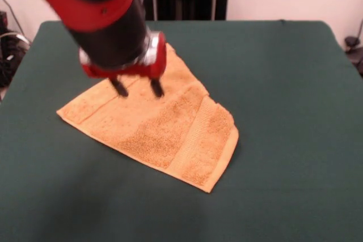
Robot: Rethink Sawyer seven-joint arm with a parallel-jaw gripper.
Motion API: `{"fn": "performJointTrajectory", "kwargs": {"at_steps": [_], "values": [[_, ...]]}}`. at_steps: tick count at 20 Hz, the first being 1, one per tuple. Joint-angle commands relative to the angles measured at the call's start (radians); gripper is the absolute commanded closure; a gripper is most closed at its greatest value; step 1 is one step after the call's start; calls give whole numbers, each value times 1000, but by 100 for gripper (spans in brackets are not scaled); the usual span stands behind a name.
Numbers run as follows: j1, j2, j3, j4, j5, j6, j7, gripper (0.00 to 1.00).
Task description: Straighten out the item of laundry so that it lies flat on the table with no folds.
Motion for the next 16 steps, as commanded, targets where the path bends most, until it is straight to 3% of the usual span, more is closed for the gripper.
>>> {"fn": "performJointTrajectory", "kwargs": {"at_steps": [1,8,11,16], "values": [[44,223,85,-55,-79,-229,-107,0],[49,230,53,38,-71,-365,-31,0],[37,278,58,43,-83,-452,-65,0],[18,292,69,50,-97,-468,-137,0]]}}
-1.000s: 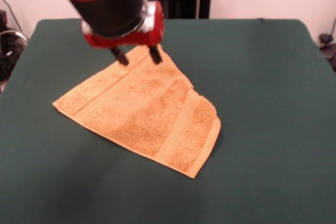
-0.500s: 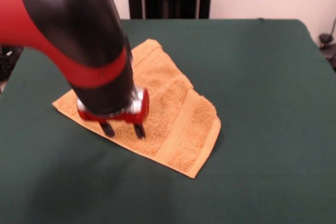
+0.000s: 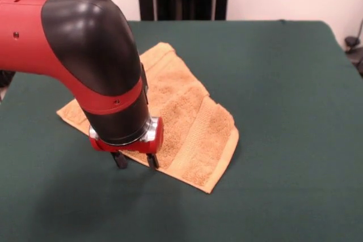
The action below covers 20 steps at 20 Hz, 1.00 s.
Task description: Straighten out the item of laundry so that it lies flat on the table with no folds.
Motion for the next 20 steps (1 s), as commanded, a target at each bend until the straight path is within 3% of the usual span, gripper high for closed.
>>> {"fn": "performJointTrajectory", "kwargs": {"at_steps": [1,6,14,16,20], "values": [[23,116,66,104,-70,-164,-144,0],[1,88,86,100,-51,-110,-199,0],[1,-177,49,115,27,315,-172,0],[-11,-233,45,173,35,323,-168,0],[-25,-359,21,373,29,217,-147,0]]}}
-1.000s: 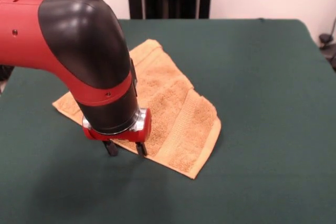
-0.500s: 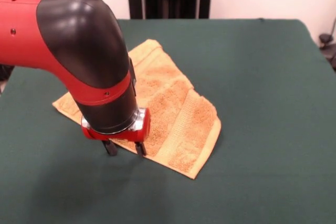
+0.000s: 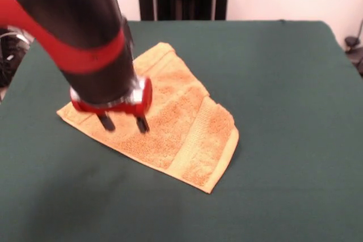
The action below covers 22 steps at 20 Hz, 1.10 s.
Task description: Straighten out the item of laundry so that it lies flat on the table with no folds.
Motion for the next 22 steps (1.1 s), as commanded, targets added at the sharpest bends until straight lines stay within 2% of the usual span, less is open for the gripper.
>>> {"fn": "performJointTrajectory", "kwargs": {"at_steps": [1,5,11,16,22], "values": [[-12,-261,20,371,26,23,-137,0],[-38,-311,37,515,35,-63,-100,0],[-31,-353,44,720,10,-339,42,0],[5,-362,19,772,-12,-452,120,0],[23,-358,-2,810,-4,-537,146,0]]}}
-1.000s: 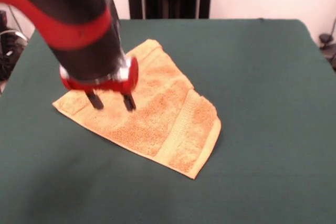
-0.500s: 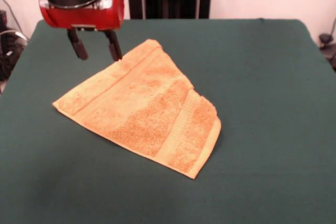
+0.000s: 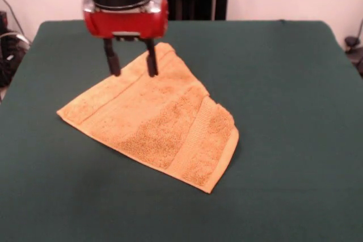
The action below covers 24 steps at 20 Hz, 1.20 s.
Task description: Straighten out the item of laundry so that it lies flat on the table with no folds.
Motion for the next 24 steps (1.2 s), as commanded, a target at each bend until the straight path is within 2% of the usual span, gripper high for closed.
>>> {"fn": "performJointTrajectory", "kwargs": {"at_steps": [1,6,9,12,14,20,24], "values": [[60,22,-1,252,-10,-106,146,0],[45,48,-5,257,-13,-90,104,0],[22,89,2,234,-52,-116,45,0],[-40,153,56,204,-60,-161,-35,0],[-56,182,77,163,-60,-129,-76,0],[-58,197,99,11,-52,65,-147,0],[-42,249,98,-16,-64,8,-116,0]]}}
